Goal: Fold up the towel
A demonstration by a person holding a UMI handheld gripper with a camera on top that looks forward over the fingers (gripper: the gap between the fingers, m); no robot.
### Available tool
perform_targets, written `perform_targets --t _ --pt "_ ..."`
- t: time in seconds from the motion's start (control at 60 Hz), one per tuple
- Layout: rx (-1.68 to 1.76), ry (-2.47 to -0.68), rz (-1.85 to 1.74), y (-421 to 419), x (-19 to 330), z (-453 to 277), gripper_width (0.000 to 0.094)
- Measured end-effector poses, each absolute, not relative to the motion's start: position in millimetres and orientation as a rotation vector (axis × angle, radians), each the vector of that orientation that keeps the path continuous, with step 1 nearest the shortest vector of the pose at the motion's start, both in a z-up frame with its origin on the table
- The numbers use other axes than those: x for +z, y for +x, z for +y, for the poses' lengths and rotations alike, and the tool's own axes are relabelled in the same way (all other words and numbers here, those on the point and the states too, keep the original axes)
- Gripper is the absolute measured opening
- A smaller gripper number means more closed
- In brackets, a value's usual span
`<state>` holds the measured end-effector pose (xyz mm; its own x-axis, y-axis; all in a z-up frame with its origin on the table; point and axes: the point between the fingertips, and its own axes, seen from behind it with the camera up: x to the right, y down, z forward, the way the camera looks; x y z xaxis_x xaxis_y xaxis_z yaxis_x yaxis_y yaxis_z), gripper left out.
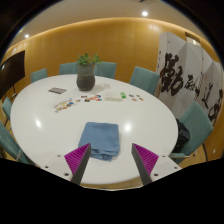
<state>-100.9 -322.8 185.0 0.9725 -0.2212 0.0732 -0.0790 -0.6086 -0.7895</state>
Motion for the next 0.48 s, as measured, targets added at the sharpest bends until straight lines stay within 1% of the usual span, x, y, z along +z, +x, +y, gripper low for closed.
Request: perform_targets --t 0.117,0.25,0.483 --pt "-0.252 -2.214 0.21 -133.1 210.4 -360.1 0.0868" --pt "-0.276 -2.2 0.211 -163.1 230.4 -393.0 0.0866" --pt "-0.291 -2.18 0.216 -188.5 246.4 -419.3 0.0867"
